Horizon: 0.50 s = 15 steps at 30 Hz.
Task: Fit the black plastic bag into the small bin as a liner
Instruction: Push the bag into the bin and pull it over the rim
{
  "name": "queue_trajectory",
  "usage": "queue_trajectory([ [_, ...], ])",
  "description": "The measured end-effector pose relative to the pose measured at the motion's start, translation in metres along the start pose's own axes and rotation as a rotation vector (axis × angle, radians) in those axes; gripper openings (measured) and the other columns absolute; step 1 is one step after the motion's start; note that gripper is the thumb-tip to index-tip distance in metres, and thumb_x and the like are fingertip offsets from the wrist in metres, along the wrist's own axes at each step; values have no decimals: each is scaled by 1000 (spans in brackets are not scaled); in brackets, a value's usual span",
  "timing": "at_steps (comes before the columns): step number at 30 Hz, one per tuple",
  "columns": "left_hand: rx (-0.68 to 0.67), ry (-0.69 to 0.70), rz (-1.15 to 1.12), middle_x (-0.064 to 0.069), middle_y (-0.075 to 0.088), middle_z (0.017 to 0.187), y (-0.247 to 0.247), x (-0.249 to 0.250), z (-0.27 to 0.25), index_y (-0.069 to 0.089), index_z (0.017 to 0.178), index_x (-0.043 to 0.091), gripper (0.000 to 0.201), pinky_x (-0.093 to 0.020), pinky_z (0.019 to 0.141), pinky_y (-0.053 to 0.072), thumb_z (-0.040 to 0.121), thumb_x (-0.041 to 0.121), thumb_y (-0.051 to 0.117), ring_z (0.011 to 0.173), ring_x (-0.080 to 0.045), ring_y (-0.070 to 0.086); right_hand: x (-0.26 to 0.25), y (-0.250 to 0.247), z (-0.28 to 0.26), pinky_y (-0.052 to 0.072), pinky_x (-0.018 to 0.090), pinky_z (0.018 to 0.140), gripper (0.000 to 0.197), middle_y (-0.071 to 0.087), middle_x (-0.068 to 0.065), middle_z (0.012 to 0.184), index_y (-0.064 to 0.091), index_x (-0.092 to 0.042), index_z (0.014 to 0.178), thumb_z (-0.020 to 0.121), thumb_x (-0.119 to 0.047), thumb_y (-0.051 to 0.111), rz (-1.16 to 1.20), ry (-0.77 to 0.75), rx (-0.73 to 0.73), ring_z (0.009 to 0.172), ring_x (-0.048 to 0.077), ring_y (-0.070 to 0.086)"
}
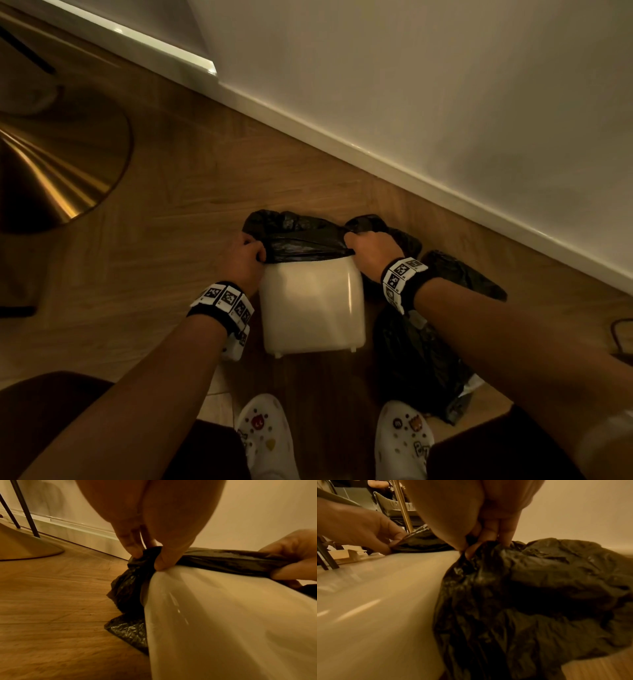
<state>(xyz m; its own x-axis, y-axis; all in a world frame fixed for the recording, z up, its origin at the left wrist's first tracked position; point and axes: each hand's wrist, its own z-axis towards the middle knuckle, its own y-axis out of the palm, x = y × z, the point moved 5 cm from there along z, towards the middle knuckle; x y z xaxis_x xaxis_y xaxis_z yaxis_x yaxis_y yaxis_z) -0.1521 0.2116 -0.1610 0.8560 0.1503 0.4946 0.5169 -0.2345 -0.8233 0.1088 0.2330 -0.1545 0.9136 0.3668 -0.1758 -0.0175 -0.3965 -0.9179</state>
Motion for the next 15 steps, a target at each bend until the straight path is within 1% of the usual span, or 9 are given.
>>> queue_trajectory([
  [1,-16,3,28,-7,54,101,-1,-1,1,49,64,27,32,-36,80,45,77,-1,59,91,-30,54,0,1,-2,39,32,59,23,66,13,94,54,-8,116,97,-12,41,-12,-14,6,77,33,65],
  [2,-40,1,84,-6,55,94,-3,-1,2,46,63,28,33,-36,75,44,75,1,60,83,-27,53,1,2,-3,41,33,59,24,66,14,95,54,-8,117,97,-13,43,-22,-30,16,77,33,65],
  [3,-53,-6,161,-6,56,90,-6,-1,4,45,66,26,31,-35,72,40,74,2,62,78,-24,49,2,4,-3,42,34,59,24,65,14,97,54,-8,118,97,-14,44,-23,-47,31,78,34,65],
  [5,-43,-22,283,-2,54,84,-12,0,6,45,72,24,28,-32,71,33,71,5,65,74,-21,44,5,8,-5,44,35,61,26,62,15,104,56,-10,119,94,-13,50,17,-81,52,78,34,63],
  [7,-33,-25,323,-1,52,80,-15,0,8,45,72,24,25,-33,69,32,72,6,62,74,-23,48,8,12,-9,44,32,62,33,57,13,113,58,-13,122,89,-15,55,86,-119,80,75,32,61],
  [10,-74,-59,216,-7,52,86,-11,-5,12,47,74,19,20,-32,64,35,74,3,58,77,-27,51,14,14,-17,48,28,63,40,47,8,123,60,-15,124,86,-27,58,211,-124,138,68,22,54],
  [12,-100,-86,114,-5,52,92,-8,-8,13,48,79,22,23,-32,65,40,73,5,62,76,-23,50,19,14,-17,52,28,63,34,44,7,128,64,-15,120,88,-26,59,283,-101,194,67,19,54],
  [14,-132,-129,-20,0,56,98,-6,-12,12,49,92,29,34,-35,69,50,73,8,67,80,-18,56,22,12,-16,53,31,65,28,41,6,134,62,-15,117,89,-20,60,332,-53,230,69,23,59],
  [15,-149,-144,-79,2,58,100,-5,-13,11,48,103,33,44,-36,71,53,74,8,69,83,-16,58,24,11,-14,53,32,69,29,39,5,136,58,-16,119,89,-16,59,379,-8,227,74,25,60],
])
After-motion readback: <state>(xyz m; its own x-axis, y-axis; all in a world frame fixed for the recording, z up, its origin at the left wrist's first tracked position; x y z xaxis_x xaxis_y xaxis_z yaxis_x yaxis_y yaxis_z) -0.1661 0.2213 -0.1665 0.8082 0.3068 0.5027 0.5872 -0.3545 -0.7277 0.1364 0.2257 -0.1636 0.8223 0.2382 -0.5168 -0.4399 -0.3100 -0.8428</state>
